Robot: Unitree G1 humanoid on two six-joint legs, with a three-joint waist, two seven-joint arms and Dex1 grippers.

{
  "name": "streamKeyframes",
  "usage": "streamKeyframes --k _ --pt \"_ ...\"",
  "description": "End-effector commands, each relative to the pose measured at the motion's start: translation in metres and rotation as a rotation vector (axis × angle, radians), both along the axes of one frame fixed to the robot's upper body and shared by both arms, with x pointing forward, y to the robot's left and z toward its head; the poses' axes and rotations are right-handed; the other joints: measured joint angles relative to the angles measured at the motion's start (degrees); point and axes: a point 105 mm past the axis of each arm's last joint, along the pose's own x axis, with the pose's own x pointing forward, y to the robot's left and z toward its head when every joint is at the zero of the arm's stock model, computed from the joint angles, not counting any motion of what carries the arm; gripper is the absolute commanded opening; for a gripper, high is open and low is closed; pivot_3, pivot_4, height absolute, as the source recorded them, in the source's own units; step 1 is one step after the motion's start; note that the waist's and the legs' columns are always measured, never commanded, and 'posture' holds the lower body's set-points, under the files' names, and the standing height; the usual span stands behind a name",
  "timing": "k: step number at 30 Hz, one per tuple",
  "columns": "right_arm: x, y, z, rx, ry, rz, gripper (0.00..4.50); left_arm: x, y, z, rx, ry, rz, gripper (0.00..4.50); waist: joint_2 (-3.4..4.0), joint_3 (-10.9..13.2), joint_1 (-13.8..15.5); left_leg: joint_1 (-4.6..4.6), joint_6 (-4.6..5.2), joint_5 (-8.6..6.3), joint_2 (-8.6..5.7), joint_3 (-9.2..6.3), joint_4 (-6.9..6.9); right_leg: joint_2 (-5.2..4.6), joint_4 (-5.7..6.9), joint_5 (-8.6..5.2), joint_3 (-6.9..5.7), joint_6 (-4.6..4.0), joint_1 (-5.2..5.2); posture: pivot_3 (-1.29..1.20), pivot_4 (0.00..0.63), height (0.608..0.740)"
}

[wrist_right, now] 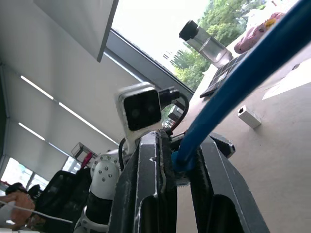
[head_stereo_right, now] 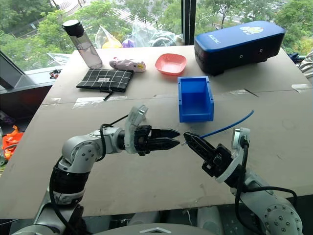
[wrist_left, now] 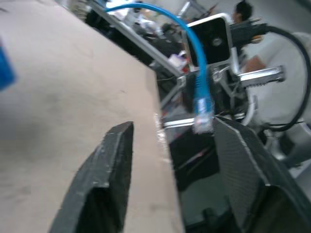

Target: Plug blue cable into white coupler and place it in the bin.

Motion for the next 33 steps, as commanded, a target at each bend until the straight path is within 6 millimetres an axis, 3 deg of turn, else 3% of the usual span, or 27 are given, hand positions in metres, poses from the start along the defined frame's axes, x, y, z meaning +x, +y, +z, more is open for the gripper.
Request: streamKeyframes --k 1,5,8,20,23,24,30,33 --pt "0.003 -0.007 0.004 0.008 -0.037 -0.025 0.0 0.033 0.046 -0.001 0.125 -0.246 0.332 4.44 0.0 0.01 0.14 0.0 0.0 0.0 0.0 0.0 0.0 0.0 -0.01 0.0 0.0 0.0 0.0 0.0 0.15 0.74" --pt "0.009 -0.008 0.004 0.009 -0.051 -0.035 0.0 0.061 0.091 0.001 0.234 -0.389 0.588 4.44 -0.01 0.01 0.65 -0.02 0.0 0.0 -0.01 0.01 0.01 -0.02 -0.02 0.0 -0.01 -0.01 0.01 0.0 0.15 0.74" --pt "0.014 -0.004 0.005 0.012 -0.056 -0.021 0.0 0.077 0.113 -0.002 0.326 -0.44 0.651 4.44 -0.02 0.0 0.62 -0.03 0.0 0.0 -0.04 0.02 0.04 -0.04 -0.02 0.01 -0.01 0.0 0.01 0.0 0.15 0.74" --pt "0.016 0.0 0.015 -0.007 -0.08 -0.044 0.0 0.115 0.11 -0.034 0.449 -0.45 0.486 4.44 -0.04 -0.01 0.07 -0.08 0.0 0.0 -0.06 -0.09 0.04 -0.05 -0.04 0.01 -0.13 0.0 0.0 0.0 0.15 0.74" --pt "0.014 0.002 0.014 -0.012 -0.077 -0.054 0.0 0.121 0.107 -0.044 0.464 -0.451 0.457 3.59 -0.06 -0.01 0.06 -0.09 0.0 0.0 -0.07 -0.11 0.05 -0.04 -0.04 0.01 -0.15 0.01 0.0 0.0 0.15 0.74" --pt "0.013 0.003 0.013 -0.015 -0.078 -0.059 0.0 0.121 0.106 -0.047 0.469 -0.452 0.438 2.94 -0.07 -0.01 0.03 -0.09 0.0 0.0 -0.07 -0.1 0.06 -0.05 -0.04 0.01 -0.15 0.01 0.0 0.0 0.15 0.74" --pt "0.015 0.0 0.014 -0.041 -0.106 -0.092 0.0 0.118 0.09 -0.044 0.413 -0.462 0.344 0.47 -0.08 -0.02 0.09 -0.11 0.0 0.0 -0.1 -0.13 0.1 -0.06 -0.03 0.02 -0.17 0.02 0.0 0.0 0.15 0.74" --pt "0.019 -0.001 0.012 -0.083 -0.134 -0.095 0.0 0.108 0.076 -0.042 0.402 -0.503 0.235 0.47 -0.08 -0.02 -0.04 -0.12 0.01 0.0 -0.15 -0.15 0.12 -0.07 -0.01 0.02 -0.18 0.02 0.0 0.0 0.15 0.74"
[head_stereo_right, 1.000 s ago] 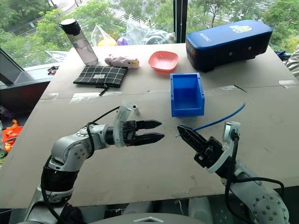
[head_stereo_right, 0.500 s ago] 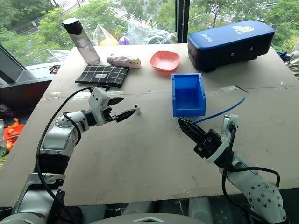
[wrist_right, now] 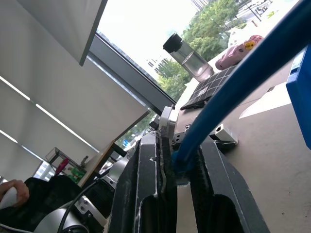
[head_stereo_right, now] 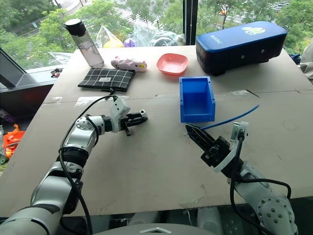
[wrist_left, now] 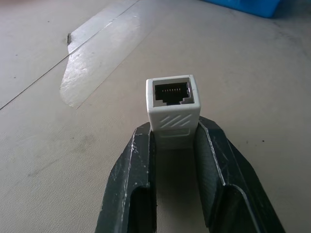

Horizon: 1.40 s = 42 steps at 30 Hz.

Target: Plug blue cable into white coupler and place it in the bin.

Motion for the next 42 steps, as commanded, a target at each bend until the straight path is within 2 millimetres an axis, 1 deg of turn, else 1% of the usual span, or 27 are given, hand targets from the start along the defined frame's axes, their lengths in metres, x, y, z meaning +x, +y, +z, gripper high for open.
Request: streamKeyframes --k 1,3,5,8,9,11,13,15,20,23,30,37,38,42 --pt "0.001 0.0 0.009 -0.046 -0.085 0.009 0.0 -0.011 -0.019 0.014 0.029 -0.08 -0.158 0.47 0.0 0.0 -0.1 0.0 0.0 0.0 0.0 -0.01 0.0 0.0 0.0 0.0 0.0 0.0 0.0 0.0 0.15 0.74" --pt "0.005 0.001 0.008 -0.101 -0.113 0.021 0.0 -0.022 -0.034 0.013 0.028 -0.076 -0.245 0.47 0.0 0.0 -0.11 0.0 0.0 0.0 0.0 -0.01 0.0 0.0 0.01 0.0 0.0 0.0 -0.01 0.0 0.15 0.74" --pt "0.011 0.002 0.008 -0.175 -0.153 0.033 0.0 -0.038 -0.054 0.013 0.019 -0.068 -0.35 0.47 0.0 0.0 -0.15 0.0 0.0 0.0 0.0 0.0 0.0 -0.01 0.01 0.0 0.01 0.0 0.0 0.0 0.15 0.74" --pt "0.024 0.005 0.002 -0.34 -0.234 0.085 0.0 -0.063 -0.086 0.005 0.036 -0.047 -0.496 0.47 0.01 0.0 -0.16 -0.01 0.0 0.0 -0.02 0.01 0.02 -0.01 0.02 0.0 0.01 0.0 -0.01 0.0 0.15 0.74" --pt "0.027 0.005 0.0 -0.372 -0.249 0.099 0.0 -0.067 -0.091 0.003 0.044 -0.042 -0.517 0.47 0.0 0.0 -0.03 0.0 0.0 0.0 -0.03 0.04 0.03 -0.01 0.02 0.0 0.02 0.0 0.0 0.0 0.15 0.74" --pt "0.033 0.009 -0.013 -0.5 -0.289 0.163 0.0 -0.07 -0.101 -0.006 0.081 -0.028 -0.546 0.47 -0.01 0.0 0.02 -0.02 0.01 0.0 -0.08 0.0 0.05 -0.02 0.02 0.0 -0.01 0.0 0.01 0.0 0.15 0.74" --pt "0.037 0.011 -0.024 -0.575 -0.315 0.215 0.0 -0.071 -0.108 -0.01 0.103 -0.02 -0.563 0.47 -0.01 0.0 -0.06 -0.02 0.01 0.0 -0.15 0.0 0.05 -0.01 0.04 0.0 -0.03 0.0 0.0 0.0 0.15 0.74" --pt "0.041 0.013 -0.031 -0.613 -0.338 0.258 0.0 -0.072 -0.109 -0.012 0.135 -0.018 -0.585 0.47 -0.02 0.0 -0.09 -0.02 0.0 0.0 -0.15 0.0 0.06 0.01 0.04 0.0 -0.05 0.0 0.0 0.0 0.15 0.74" --pt "0.049 0.018 -0.039 -0.661 -0.379 0.326 0.0 -0.071 -0.11 -0.015 0.185 -0.019 -0.606 0.47 -0.02 0.0 0.02 -0.05 0.0 0.01 -0.09 -0.01 0.08 -0.05 0.03 0.0 -0.04 0.0 0.0 0.0 0.15 0.74" --pt "0.049 0.021 -0.046 -0.69 -0.399 0.37 0.0 -0.07 -0.111 -0.015 0.197 -0.019 -0.608 0.47 -0.02 0.0 0.1 -0.05 0.0 0.01 -0.09 -0.03 0.09 -0.06 0.02 0.0 -0.05 0.0 0.01 0.0 0.15 0.74" --pt "0.051 0.028 -0.053 -0.719 -0.423 0.409 0.0 -0.07 -0.11 -0.014 0.211 -0.018 -0.611 0.47 -0.02 0.0 0.05 -0.05 0.0 0.01 -0.09 -0.06 0.1 -0.07 0.05 0.0 -0.06 0.0 0.0 0.0 0.15 0.74" --pt "0.052 0.034 -0.054 -0.727 -0.435 0.438 0.0 -0.071 -0.111 -0.013 0.223 -0.021 -0.621 0.47 -0.02 -0.01 0.0 -0.05 -0.01 0.02 -0.09 -0.06 0.1 -0.07 0.05 0.0 -0.06 0.0 0.0 0.0 0.15 0.74" --pt "0.052 0.034 -0.057 -0.745 -0.43 0.448 0.0 -0.071 -0.111 -0.012 0.223 -0.022 -0.622 0.47 -0.02 -0.01 0.0 -0.05 -0.01 0.02 -0.09 -0.06 0.1 -0.07 0.05 0.0 -0.06 0.0 0.0 0.0 0.15 0.74" --pt "0.053 0.027 -0.08 -0.887 -0.413 0.5 0.0 -0.071 -0.112 -0.012 0.226 -0.027 -0.628 0.47 -0.03 -0.05 0.0 -0.04 -0.02 0.02 -0.1 -0.06 0.11 -0.07 0.06 0.0 -0.06 0.0 0.0 0.0 0.15 0.74"
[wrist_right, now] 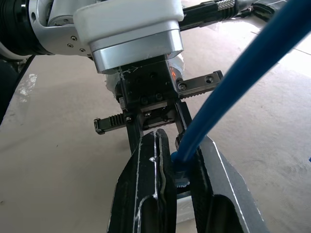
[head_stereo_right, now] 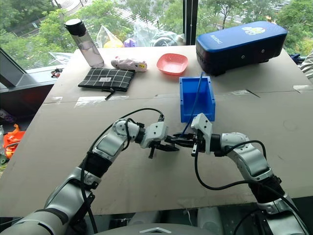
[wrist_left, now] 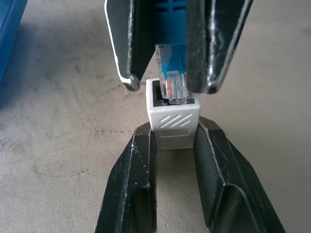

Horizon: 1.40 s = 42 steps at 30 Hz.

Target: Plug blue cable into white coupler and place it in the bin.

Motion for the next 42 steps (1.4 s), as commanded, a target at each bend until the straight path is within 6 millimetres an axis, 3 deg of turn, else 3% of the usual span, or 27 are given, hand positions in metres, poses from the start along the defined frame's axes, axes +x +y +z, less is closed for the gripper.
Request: streamKeyframes --k 1,10,15,17,18,22,25,28,32,36,37,42 --pt "-0.002 -0.006 -0.025 -0.154 0.011 0.033 0.0 -0.001 -0.003 0.004 0.012 -0.024 -0.027 0.47 -0.04 -0.06 0.0 0.01 0.0 0.0 0.0 0.0 0.0 0.0 0.0 0.0 -0.01 0.0 0.0 0.0 0.15 0.74" --pt "0.005 -0.013 -0.043 -0.318 0.048 0.081 0.0 -0.003 -0.004 0.004 0.02 -0.038 -0.037 0.47 -0.12 -0.24 0.0 0.03 -0.01 0.0 0.0 0.01 0.0 0.0 0.02 0.0 0.0 0.0 0.01 0.0 0.15 0.74" --pt "0.005 -0.005 -0.046 -0.312 0.058 0.112 0.0 -0.006 -0.005 0.006 0.001 -0.011 -0.036 0.47 -0.25 -0.53 -0.05 0.05 -0.01 0.01 0.0 0.0 0.0 0.01 0.04 0.0 -0.01 0.0 0.01 0.0 0.15 0.74" --pt "0.006 0.0 -0.032 -0.212 0.052 0.1 0.0 -0.008 -0.003 0.014 -0.044 0.013 -0.011 1.53 -0.29 -0.57 -0.15 0.06 -0.01 0.01 0.01 -0.02 0.0 0.02 0.07 0.0 -0.01 0.0 0.01 0.0 0.15 0.74" --pt "0.008 0.001 -0.019 -0.144 0.042 0.084 0.0 -0.009 0.0 0.02 -0.076 0.011 0.01 1.78 -0.29 -0.56 -0.26 0.06 -0.01 0.01 0.03 -0.02 0.0 0.03 0.07 0.0 -0.01 0.0 0.01 0.0 0.15 0.74" --pt "0.014 -0.013 0.041 0.122 0.022 -0.013 0.0 -0.018 0.02 0.045 -0.226 0.069 0.159 3.6 -0.18 -0.43 -0.62 -0.06 -0.02 0.01 0.06 -0.05 -0.01 0.01 0.08 0.0 0.05 0.0 -0.13 0.0 0.15 0.74" --pt "0.026 -0.029 0.09 0.258 -0.024 -0.118 0.0 -0.033 0.042 0.056 -0.325 0.095 0.315 3.6 -0.03 -0.35 -1.14 -0.09 -0.02 0.01 0.06 -0.02 -0.06 0.0 0.1 0.0 0.15 -0.01 -0.25 0.0 0.15 0.74" --pt "0.046 -0.037 0.116 0.294 -0.009 -0.209 0.0 -0.043 0.053 0.067 -0.418 0.086 0.451 3.6 0.01 -0.32 -1.36 -0.04 -0.02 0.0 0.05 -0.01 -0.15 0.03 0.09 0.0 0.27 -0.01 -0.26 0.0 0.15 0.74" --pt "0.094 -0.042 0.122 0.224 0.076 -0.384 0.0 -0.049 0.056 0.079 -0.503 0.031 0.57 3.6 0.01 -0.32 -1.0 -0.05 -0.02 0.0 0.05 0.02 -0.14 0.02 0.08 0.0 0.23 -0.02 -0.24 0.0 0.15 0.74" --pt "0.133 -0.047 0.102 0.118 0.154 -0.5 0.0 -0.048 0.052 0.087 -0.541 -0.021 0.624 3.6 0.0 -0.32 -0.39 -0.07 -0.01 0.01 -0.04 0.15 -0.14 -0.07 0.06 0.01 0.3 -0.04 -0.25 0.0 0.15 0.74" --pt "0.139 -0.047 0.098 0.117 0.183 -0.512 0.74 -0.047 0.051 0.089 -0.546 -0.034 0.631 3.64 0.0 -0.32 -0.32 -0.07 -0.02 0.0 -0.03 0.15 -0.13 -0.06 0.03 0.01 0.29 -0.04 -0.25 0.0 0.15 0.74" --pt "0.146 -0.054 0.098 0.115 0.195 -0.518 2.93 -0.048 0.046 0.093 -0.571 -0.051 0.647 3.64 0.01 -0.32 -0.37 -0.16 -0.02 0.01 -0.03 0.22 -0.17 -0.1 -0.08 0.01 0.3 -0.04 -0.33 0.0 0.15 0.74"
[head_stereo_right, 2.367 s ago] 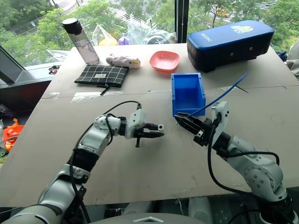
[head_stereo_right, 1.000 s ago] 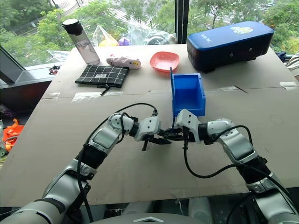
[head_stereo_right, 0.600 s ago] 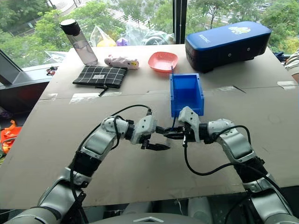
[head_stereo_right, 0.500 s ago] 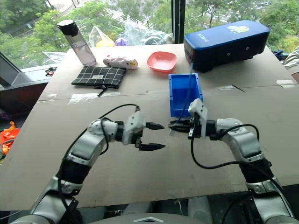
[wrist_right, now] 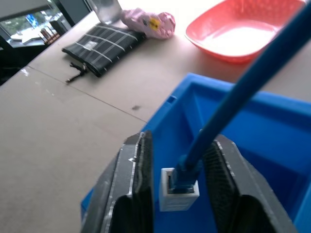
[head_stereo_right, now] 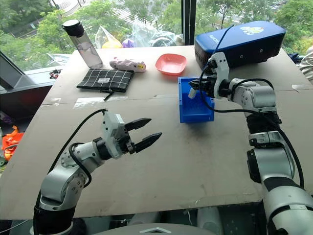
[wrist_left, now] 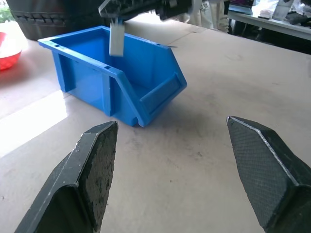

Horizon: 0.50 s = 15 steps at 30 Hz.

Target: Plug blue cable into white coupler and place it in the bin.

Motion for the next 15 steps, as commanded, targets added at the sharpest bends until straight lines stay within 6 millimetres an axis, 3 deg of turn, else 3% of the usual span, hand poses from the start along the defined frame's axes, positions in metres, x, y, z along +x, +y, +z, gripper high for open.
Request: streamKeyframes --k 1,2,3,7,12,15 --pt "0.0 -0.008 0.031 0.027 -0.102 0.013 3.31 -0.005 -0.006 0.014 -0.024 -0.063 -0.001 3.64 0.0 0.0 -0.09 0.0 0.0 0.0 -0.01 0.03 0.0 -0.01 -0.01 0.0 0.0 0.0 -0.01 0.0 0.15 0.74" --pt "-0.003 -0.012 0.035 0.031 -0.121 0.014 3.87 -0.005 -0.007 0.015 -0.029 -0.064 0.0 3.64 0.0 0.0 -0.09 0.0 0.0 0.0 -0.01 0.04 0.0 -0.02 -0.01 0.0 0.0 0.0 -0.01 0.0 0.15 0.74" --pt "-0.012 -0.019 0.044 0.073 -0.178 0.015 4.14 -0.005 -0.006 0.015 -0.035 -0.063 0.007 3.64 0.0 0.0 0.06 0.0 0.0 0.0 -0.01 0.02 0.0 -0.02 0.0 0.0 -0.02 0.0 -0.01 0.0 0.15 0.74" --pt "-0.056 -0.037 0.059 0.145 -0.328 0.06 4.14 -0.008 -0.001 0.015 -0.04 -0.046 0.024 3.64 0.01 0.0 0.45 -0.03 0.0 0.0 -0.01 -0.11 -0.01 -0.01 -0.02 0.0 -0.18 0.0 0.02 0.0 0.15 0.74" --pt "-0.126 -0.069 0.042 -0.031 -0.495 0.087 4.14 -0.027 0.022 0.004 0.023 0.049 0.009 3.64 0.06 0.02 0.53 0.01 0.0 -0.01 0.02 -0.05 -0.04 0.0 0.0 0.0 -0.1 0.01 0.02 0.0 0.15 0.74" --pt "-0.153 -0.095 0.021 -0.18 -0.501 0.073 4.14 -0.039 0.041 -0.001 0.067 0.106 0.013 3.64 0.21 0.12 0.39 0.11 0.02 -0.01 0.02 0.14 -0.06 0.03 0.04 -0.01 0.07 0.02 0.04 0.0 0.15 0.74"
